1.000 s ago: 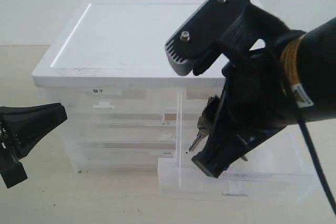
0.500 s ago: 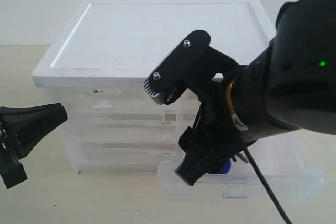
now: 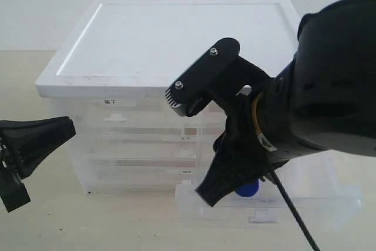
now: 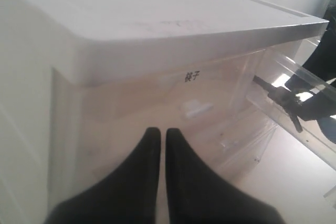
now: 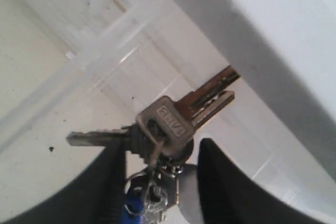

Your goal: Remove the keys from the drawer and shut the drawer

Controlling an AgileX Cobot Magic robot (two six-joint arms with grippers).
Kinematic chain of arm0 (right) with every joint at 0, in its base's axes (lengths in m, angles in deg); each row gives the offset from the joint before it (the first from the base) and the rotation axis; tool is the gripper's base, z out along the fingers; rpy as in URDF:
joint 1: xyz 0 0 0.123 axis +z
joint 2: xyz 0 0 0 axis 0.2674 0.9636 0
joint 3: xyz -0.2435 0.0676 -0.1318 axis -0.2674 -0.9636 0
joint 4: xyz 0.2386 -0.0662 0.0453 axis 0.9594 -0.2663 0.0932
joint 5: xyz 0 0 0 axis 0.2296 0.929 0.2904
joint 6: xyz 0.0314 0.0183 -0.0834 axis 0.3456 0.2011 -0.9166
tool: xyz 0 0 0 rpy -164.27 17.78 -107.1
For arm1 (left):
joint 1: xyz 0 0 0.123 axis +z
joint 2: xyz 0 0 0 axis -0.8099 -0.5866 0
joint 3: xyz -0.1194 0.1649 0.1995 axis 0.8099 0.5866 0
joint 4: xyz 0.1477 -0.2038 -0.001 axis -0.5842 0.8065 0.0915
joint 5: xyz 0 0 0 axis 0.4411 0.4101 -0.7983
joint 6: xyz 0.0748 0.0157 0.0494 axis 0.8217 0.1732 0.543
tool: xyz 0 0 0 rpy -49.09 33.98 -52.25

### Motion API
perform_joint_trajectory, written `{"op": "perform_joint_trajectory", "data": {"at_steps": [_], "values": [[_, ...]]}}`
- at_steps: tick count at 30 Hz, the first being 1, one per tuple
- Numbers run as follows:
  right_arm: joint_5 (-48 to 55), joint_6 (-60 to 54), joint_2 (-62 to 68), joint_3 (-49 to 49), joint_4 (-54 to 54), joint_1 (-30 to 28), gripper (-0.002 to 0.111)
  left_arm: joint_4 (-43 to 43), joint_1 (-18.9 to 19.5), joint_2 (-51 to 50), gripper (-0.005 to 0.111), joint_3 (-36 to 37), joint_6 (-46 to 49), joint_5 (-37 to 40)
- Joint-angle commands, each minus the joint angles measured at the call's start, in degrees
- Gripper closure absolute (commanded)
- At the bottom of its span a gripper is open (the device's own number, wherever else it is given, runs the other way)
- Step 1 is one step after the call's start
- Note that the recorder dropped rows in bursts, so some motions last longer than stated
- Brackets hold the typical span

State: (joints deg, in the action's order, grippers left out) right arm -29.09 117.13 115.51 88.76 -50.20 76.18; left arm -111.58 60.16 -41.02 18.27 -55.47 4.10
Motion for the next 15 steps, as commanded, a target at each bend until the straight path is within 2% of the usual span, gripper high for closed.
{"op": "perform_joint_trajectory", "data": {"at_steps": [1,15], "values": [[2.12,-2.68,0.46,-1.14,-0.53,-0.12,0.108,-0.68,0.09,-0.41,0.102,-0.10,-0.64,0.13],[-3.70,-3.75,-3.83,-1.14,-2.21,-0.12,0.108,-0.68,0.09,-0.41,0.102,-0.10,-0.64,0.01]]}}
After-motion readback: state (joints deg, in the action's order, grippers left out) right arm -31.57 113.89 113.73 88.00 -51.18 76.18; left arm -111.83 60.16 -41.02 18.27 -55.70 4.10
